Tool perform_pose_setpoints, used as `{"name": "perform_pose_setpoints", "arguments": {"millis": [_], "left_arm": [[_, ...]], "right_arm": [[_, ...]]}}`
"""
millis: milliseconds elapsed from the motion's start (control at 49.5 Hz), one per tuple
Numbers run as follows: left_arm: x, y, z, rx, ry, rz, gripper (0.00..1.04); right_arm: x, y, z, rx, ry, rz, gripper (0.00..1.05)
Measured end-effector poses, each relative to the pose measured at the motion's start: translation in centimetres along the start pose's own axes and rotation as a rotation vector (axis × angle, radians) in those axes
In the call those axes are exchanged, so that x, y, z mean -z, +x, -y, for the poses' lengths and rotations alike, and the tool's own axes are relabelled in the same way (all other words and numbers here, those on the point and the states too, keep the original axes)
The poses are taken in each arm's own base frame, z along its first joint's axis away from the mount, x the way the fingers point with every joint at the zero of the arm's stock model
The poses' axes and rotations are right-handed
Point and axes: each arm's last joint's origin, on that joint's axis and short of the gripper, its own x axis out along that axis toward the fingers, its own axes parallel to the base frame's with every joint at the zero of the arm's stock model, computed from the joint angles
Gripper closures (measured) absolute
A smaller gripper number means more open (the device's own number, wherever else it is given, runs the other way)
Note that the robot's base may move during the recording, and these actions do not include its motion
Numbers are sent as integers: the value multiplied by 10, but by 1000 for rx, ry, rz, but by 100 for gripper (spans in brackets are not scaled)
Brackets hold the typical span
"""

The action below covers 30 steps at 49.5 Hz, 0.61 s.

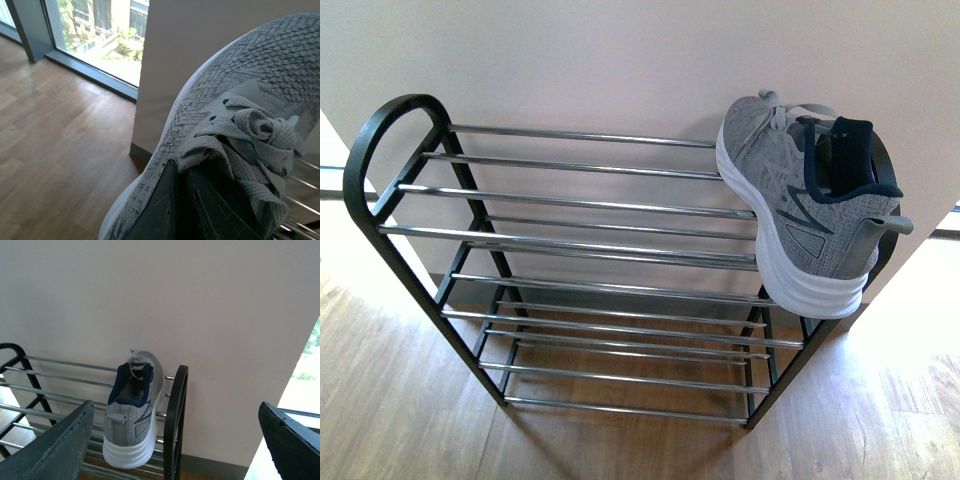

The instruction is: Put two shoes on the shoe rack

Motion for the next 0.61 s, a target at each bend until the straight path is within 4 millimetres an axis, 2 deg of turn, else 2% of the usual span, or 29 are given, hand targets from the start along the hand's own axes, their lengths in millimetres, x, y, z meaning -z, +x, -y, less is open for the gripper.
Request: {"name": "perform_pose_setpoints", "arguments": {"millis": [324,465,607], "left_arm": [[-14,30,27,89,-350,-89,103],[-9,47,44,115,-444,-159,103],[9,68,67,148,-513,-277,103]], "right_arm": [[0,0,0,0,0,0,9],[0,0,0,0,0,0,9],[0,0,0,0,0,0,9]]}}
